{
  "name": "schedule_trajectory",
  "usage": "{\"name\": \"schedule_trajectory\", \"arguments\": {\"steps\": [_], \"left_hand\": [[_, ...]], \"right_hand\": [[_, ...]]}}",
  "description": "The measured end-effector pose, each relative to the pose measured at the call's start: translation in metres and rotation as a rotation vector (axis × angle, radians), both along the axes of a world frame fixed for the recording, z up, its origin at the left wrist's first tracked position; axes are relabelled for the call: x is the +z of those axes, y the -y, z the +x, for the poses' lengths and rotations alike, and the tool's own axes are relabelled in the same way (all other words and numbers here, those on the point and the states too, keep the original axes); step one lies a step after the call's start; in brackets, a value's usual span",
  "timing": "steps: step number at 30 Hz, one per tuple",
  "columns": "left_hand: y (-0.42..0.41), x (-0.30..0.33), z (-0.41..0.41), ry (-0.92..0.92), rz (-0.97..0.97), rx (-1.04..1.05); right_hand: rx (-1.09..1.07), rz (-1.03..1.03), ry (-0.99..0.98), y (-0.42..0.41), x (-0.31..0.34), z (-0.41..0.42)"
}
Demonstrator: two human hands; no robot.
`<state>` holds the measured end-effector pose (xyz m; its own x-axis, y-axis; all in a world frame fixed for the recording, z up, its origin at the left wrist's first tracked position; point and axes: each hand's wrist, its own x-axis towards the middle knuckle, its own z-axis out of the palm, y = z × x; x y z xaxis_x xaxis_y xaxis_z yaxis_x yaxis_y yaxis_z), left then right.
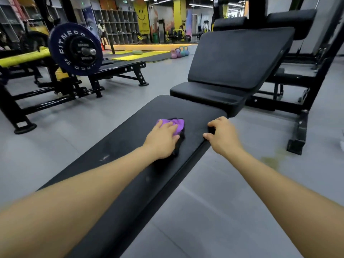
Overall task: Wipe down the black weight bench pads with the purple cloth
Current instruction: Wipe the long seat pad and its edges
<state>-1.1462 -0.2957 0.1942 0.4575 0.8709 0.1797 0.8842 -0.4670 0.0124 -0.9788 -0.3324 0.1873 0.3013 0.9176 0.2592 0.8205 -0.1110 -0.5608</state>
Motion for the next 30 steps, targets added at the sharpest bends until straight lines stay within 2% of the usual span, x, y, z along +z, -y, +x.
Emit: {"name": "schedule_trajectory", "arguments": {"steps": [3,5,8,11,15,19,26,30], "left_hand": [[0.035,-0.006,0.007,0.063,0.009,-0.252],[0.026,-0.003,0.008,0.078,-0.046,-0.312],[-0.01,0.004,0.024,0.098,-0.12,-0.153],[-0.031,0.008,0.051,0.043,-0.087,-0.009],[-0.01,0.001,0.036,0.132,-0.084,-0.144],[0.02,-0.005,0.025,0.114,-0.094,-0.327],[-0.038,0.008,0.091,-0.005,-0.042,-0.207],[-0.027,0.004,0.078,0.103,-0.019,-0.229]], "right_hand": [[-0.034,0.019,-0.029,-0.006,0.002,0.005],[-0.053,0.025,-0.051,-0.01,0.003,0.006],[-0.065,0.036,-0.081,-0.013,0.001,0.009],[-0.054,0.058,-0.081,-0.011,-0.002,0.009],[-0.065,0.046,-0.085,-0.006,-0.005,0.015],[-0.047,0.029,-0.073,-0.006,-0.001,0.023],[-0.021,0.032,-0.072,-0.006,-0.001,0.027],[-0.046,-0.031,-0.064,0.003,-0.001,0.026]]}}
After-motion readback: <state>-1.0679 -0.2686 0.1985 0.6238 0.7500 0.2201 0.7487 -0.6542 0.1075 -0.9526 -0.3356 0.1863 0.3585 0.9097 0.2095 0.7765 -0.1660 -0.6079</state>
